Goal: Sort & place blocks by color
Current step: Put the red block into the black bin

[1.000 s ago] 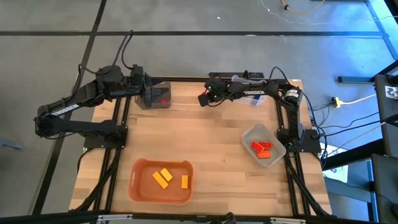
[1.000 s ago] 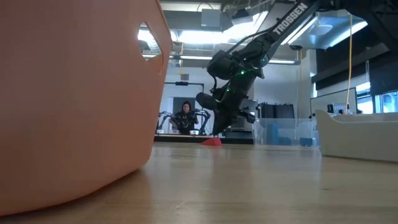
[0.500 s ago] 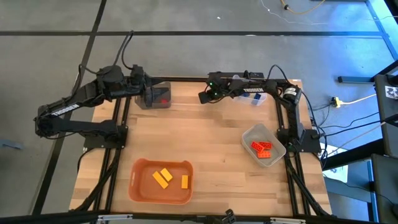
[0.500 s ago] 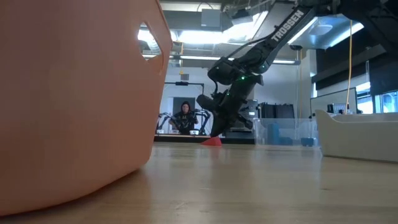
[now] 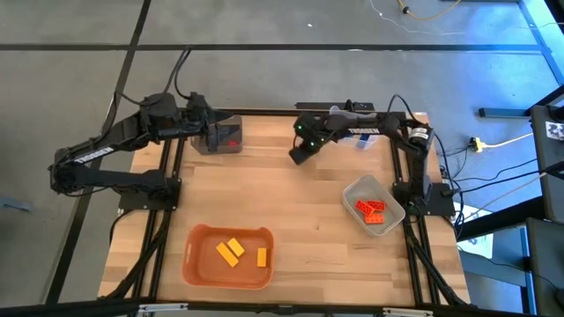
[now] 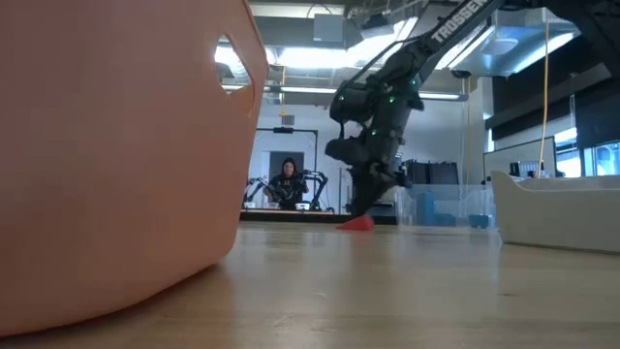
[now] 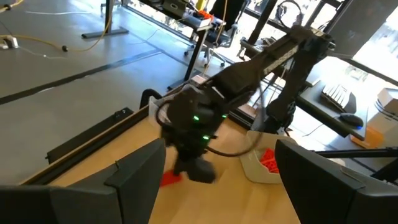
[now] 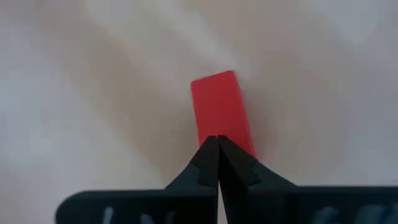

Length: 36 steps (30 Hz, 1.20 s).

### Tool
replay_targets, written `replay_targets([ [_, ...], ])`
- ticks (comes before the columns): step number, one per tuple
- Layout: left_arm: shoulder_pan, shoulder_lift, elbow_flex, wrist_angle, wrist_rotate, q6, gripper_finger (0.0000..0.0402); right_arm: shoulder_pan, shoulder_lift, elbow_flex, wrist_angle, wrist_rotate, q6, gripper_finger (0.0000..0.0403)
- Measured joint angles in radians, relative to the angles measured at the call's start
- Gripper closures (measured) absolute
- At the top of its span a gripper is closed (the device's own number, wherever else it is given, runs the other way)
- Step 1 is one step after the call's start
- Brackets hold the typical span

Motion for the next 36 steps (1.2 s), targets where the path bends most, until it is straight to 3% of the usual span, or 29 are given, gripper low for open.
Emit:
replay_targets([
  [5, 0.0, 0.011, 0.0, -0.001, -0.004, 0.002, 0.0108, 0.073, -0.026, 0.0, -0.134, -0.01, -0.051, 0.0403],
  [11, 0.0, 0.024, 0.0, -0.001, -0.004, 0.003, 0.0108, 0.192, -0.033, -0.018, -0.132, -0.087, -0.014, 0.0403],
  [18, 0.0, 0.028, 0.0, -0.008, -0.004, 0.004, 0.0108, 0.309, -0.033, -0.016, -0.117, -0.101, 0.04, 0.0403],
  [23, 0.0, 0.028, 0.0, -0.012, -0.004, 0.004, 0.0108, 0.333, -0.096, -0.008, -0.119, -0.091, 0.057, 0.0403],
  [31, 0.0, 0.028, 0.0, -0.015, -0.004, 0.005, 0.0108, 0.319, -0.238, -0.006, -0.147, 0.032, 0.144, 0.04],
  [36, 0.0, 0.028, 0.0, -0.022, -0.004, 0.006, 0.0108, 0.307, -0.231, -0.006, -0.141, 0.043, 0.167, 0.0347],
])
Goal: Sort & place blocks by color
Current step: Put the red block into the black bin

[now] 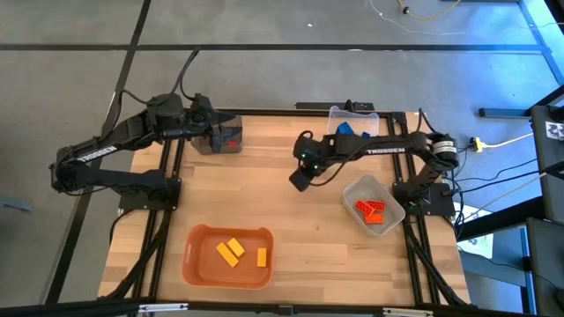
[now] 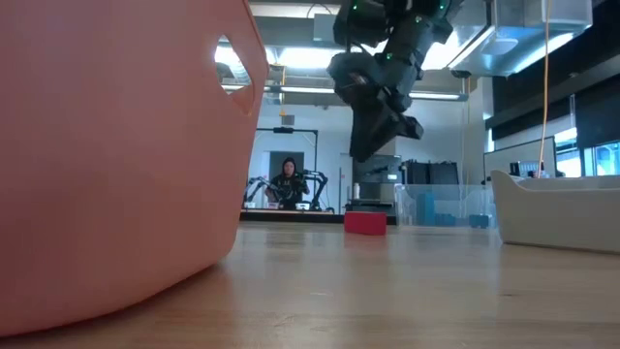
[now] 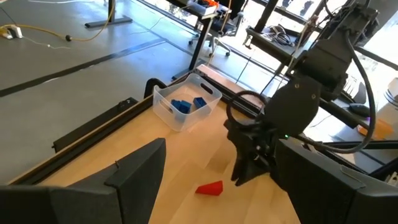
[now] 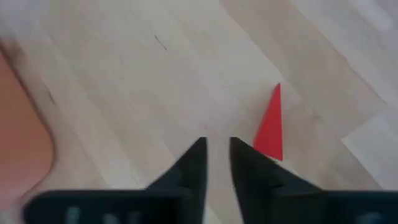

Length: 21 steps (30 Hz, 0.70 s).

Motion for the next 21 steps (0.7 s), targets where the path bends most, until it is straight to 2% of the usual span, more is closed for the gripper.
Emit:
replay_targets([
  [8, 0.0, 0.0, 0.001, -0.007, 0.0, -0.003, 0.0108, 0.001, 0.065, 0.0, -0.006, 0.055, 0.029, 0.0183],
  [11, 0.0, 0.0, 0.001, -0.007, 0.0, -0.004, 0.0108, 0.002, 0.103, 0.0, -0.005, 0.11, 0.051, 0.0136],
  [16, 0.0, 0.0, 0.001, -0.007, 0.0, -0.008, 0.0108, 0.006, 0.16, 0.0, -0.004, 0.204, 0.079, 0.0103],
  [21, 0.0, 0.0, 0.001, -0.006, 0.0, -0.011, 0.0108, 0.007, 0.197, 0.0, -0.001, 0.2, 0.104, 0.0101],
])
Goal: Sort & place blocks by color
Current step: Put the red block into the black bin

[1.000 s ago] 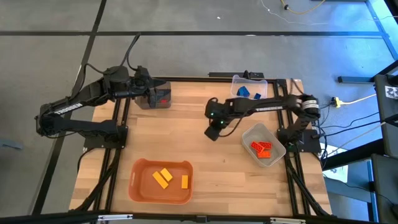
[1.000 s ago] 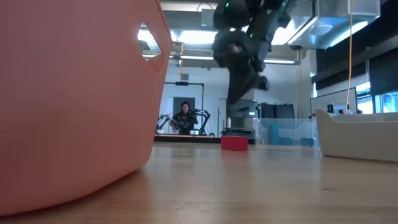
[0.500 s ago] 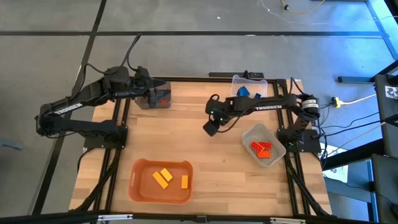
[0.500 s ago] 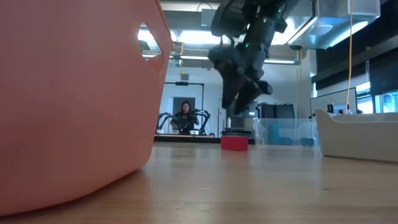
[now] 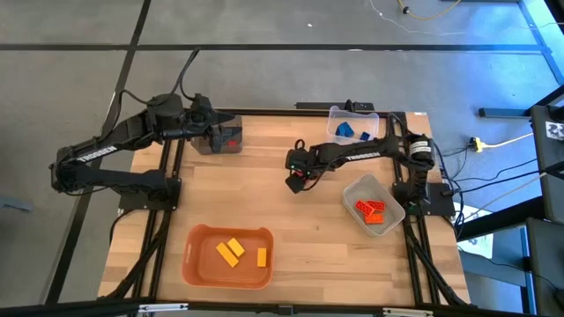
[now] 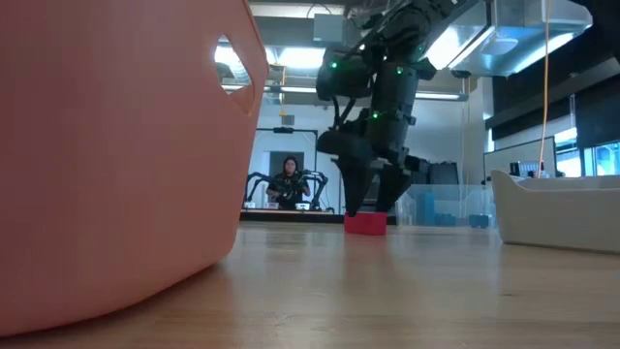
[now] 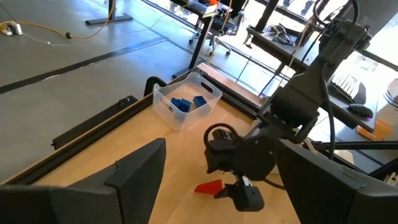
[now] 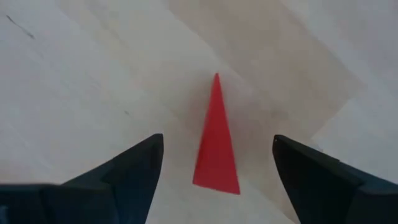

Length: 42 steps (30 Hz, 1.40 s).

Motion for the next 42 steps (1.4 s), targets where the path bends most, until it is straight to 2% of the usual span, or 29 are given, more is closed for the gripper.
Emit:
replay_targets([
  [4, 0.0, 0.0, 0.0, 0.0, 0.0, 0.0, 0.0108, 0.015, 0.015, 0.0, -0.005, -0.016, 0.023, 0.0102],
  [8, 0.0, 0.0, 0.0, 0.0, 0.0, 0.0, 0.0108, 0.026, 0.019, 0.0, -0.004, -0.018, 0.029, 0.012],
  [18, 0.0, 0.0, 0.0, 0.0, 0.0, 0.0, 0.0108, 0.025, 0.019, 0.0, -0.005, -0.004, 0.08, 0.0217],
  [22, 0.0, 0.0, 0.0, 0.0, 0.0, 0.0, 0.0108, 0.025, 0.02, 0.0, -0.005, -0.005, 0.08, 0.0243],
  [29, 0.0, 0.0, 0.0, 0.0, 0.0, 0.0, 0.0108, 0.025, 0.022, 0.0, -0.004, -0.011, 0.086, 0.0245],
  [39, 0.0, 0.0, 0.0, 0.0, 0.0, 0.0, 0.0108, 0.025, 0.038, 0.0, 0.01, -0.002, 0.183, 0.0243],
  [42, 0.0, 0.0, 0.0, 0.0, 0.0, 0.0, 0.0108, 0.025, 0.04, 0.0, 0.005, -0.002, 0.183, 0.0255],
])
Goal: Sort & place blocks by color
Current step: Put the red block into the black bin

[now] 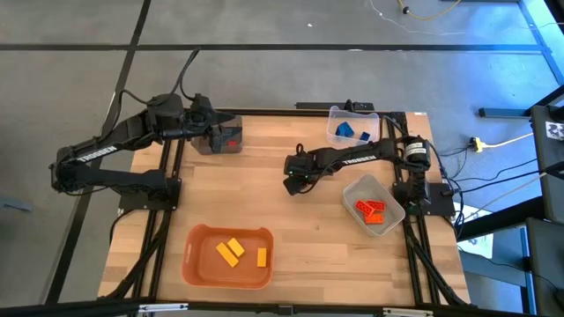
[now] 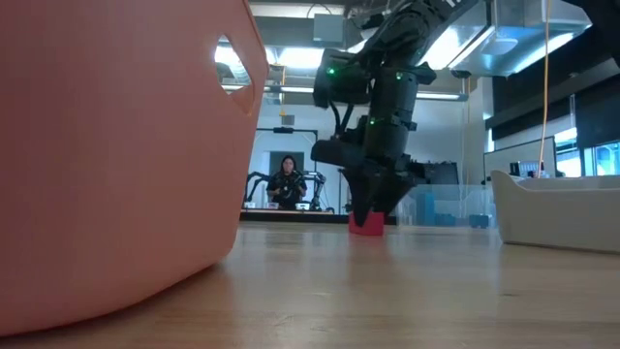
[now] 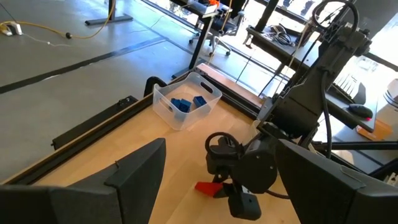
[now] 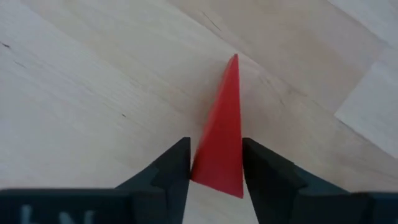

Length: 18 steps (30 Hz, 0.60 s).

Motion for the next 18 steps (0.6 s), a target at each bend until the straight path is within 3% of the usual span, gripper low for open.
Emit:
replay_targets([
  [5, 0.0, 0.0, 0.0, 0.0, 0.0, 0.0, 0.0108, 0.0, 0.0, 0.0, 0.0, 0.006, -0.015, 0.0302],
  [8, 0.0, 0.0, 0.0, 0.0, 0.007, 0.0, 0.0108, 0.003, -0.004, 0.0, -0.004, 0.013, -0.071, 0.0302],
  [13, 0.0, 0.0, 0.0, 0.0, 0.059, 0.046, 0.0108, 0.063, -0.099, -0.001, 0.023, 0.131, -0.183, 0.0302],
  [18, -0.04, 0.005, 0.0, 0.003, 0.061, 0.137, 0.0108, 0.122, -0.233, 0.0, 0.184, 0.059, -0.398, 0.0302],
])
